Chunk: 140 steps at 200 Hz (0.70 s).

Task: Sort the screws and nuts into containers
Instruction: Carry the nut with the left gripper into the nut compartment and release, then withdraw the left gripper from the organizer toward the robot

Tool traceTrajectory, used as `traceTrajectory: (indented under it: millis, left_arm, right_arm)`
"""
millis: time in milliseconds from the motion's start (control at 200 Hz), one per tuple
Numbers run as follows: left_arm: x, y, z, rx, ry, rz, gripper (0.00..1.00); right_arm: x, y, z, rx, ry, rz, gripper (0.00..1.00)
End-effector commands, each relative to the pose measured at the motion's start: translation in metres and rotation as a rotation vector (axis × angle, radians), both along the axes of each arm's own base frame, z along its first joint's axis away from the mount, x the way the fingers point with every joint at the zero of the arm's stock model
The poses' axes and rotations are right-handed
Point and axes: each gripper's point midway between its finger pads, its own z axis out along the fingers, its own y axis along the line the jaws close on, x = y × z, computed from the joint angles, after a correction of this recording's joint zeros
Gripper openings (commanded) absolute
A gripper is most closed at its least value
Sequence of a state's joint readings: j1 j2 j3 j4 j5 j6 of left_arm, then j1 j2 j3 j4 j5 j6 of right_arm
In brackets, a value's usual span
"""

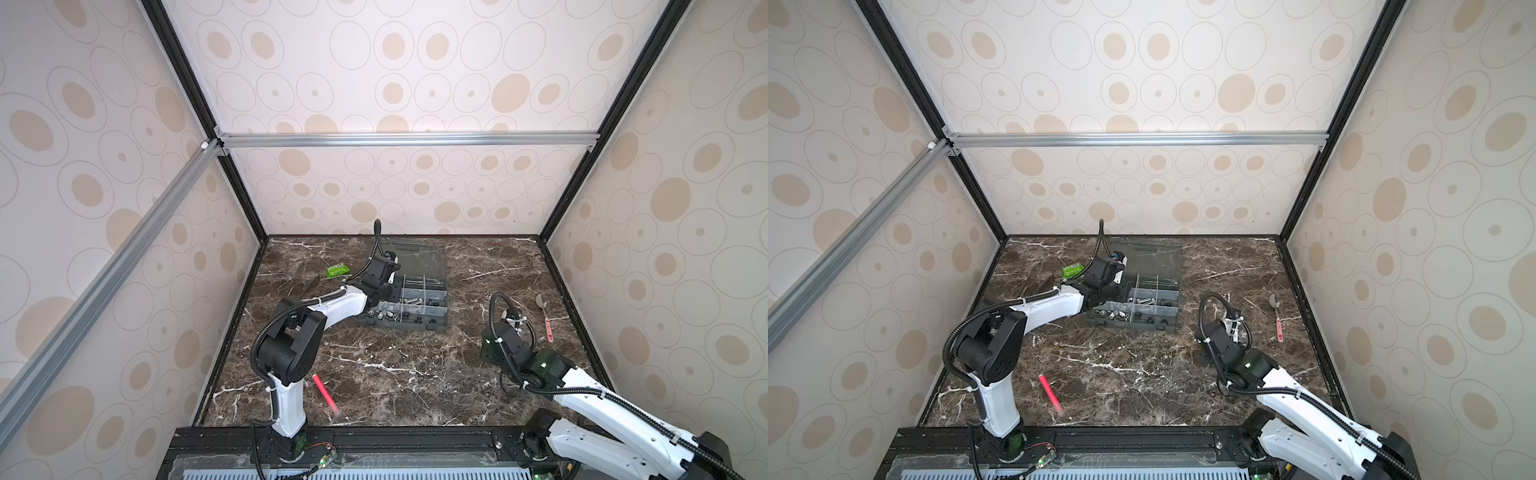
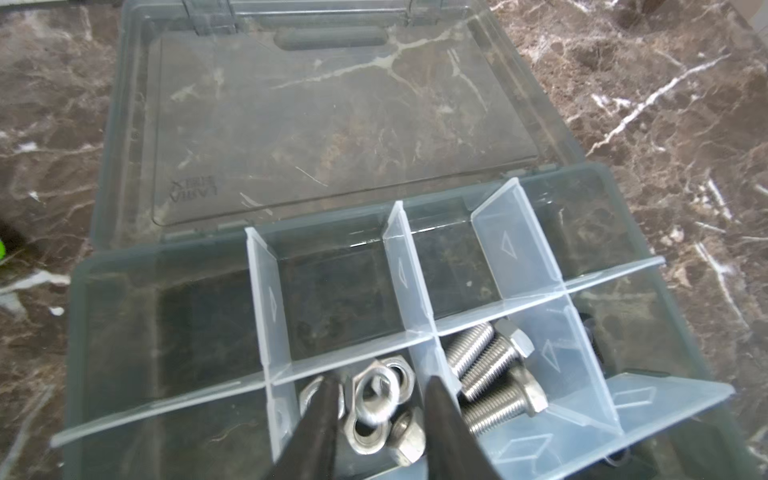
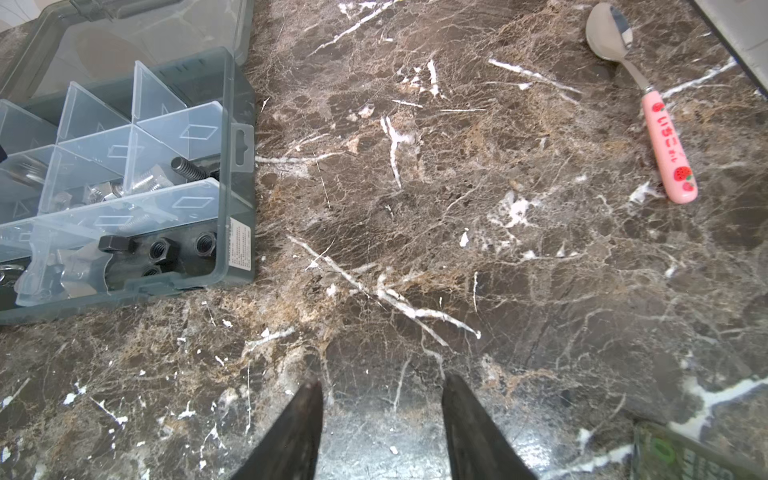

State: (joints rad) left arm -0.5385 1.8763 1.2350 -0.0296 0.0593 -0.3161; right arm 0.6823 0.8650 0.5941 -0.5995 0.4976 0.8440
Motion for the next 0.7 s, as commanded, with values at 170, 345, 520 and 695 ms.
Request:
traceTrajectory:
  millis: [170, 345, 520, 695]
  left_arm:
    - [-0.003, 0.01, 0.041, -0.069, -0.1, 0.028, 0.44]
    - [-0.012, 0.025, 0.063, -0.099, -0.166, 0.066, 0.44]
    - [-0.026, 0.05, 0.103, -0.139, -0.296, 0.124, 0.44]
    - [-0.045, 0.104, 0.149, -0.124, -0.46, 0.29, 0.48]
  right_arm:
    - [-0.003, -0.009, 0.003, -0.021, -0.009, -0.019, 0.5]
    - [-0.005, -0.012, 0.007, -0.027, -0.022, -0.022, 0.5]
    - [-0.003, -0.016, 0.014, -0.048, -0.05, -0.022, 0.51]
    - [0.006, -0.025, 0.034, -0.135, -0.123, -0.014, 0.52]
